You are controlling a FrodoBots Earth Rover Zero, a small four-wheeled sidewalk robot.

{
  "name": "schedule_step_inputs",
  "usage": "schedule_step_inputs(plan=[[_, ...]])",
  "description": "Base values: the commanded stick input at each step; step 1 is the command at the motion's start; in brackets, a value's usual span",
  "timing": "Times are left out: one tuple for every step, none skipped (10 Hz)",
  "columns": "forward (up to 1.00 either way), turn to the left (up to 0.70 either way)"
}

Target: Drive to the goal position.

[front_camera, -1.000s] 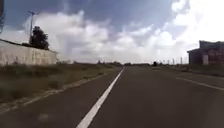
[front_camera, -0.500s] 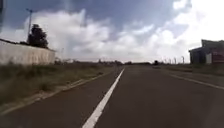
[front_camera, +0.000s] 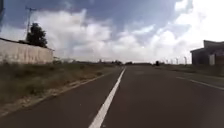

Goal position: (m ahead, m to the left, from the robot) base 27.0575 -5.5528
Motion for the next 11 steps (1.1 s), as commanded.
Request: schedule_step_inputs(plan=[[1.00,0.00],[1.00,0.00],[1.00,0.00],[1.00,0.00],[1.00,0.00],[1.00,0.00],[1.00,0.00],[1.00,0.00],[1.00,0.00],[1.00,0.00],[1.00,0.00]])
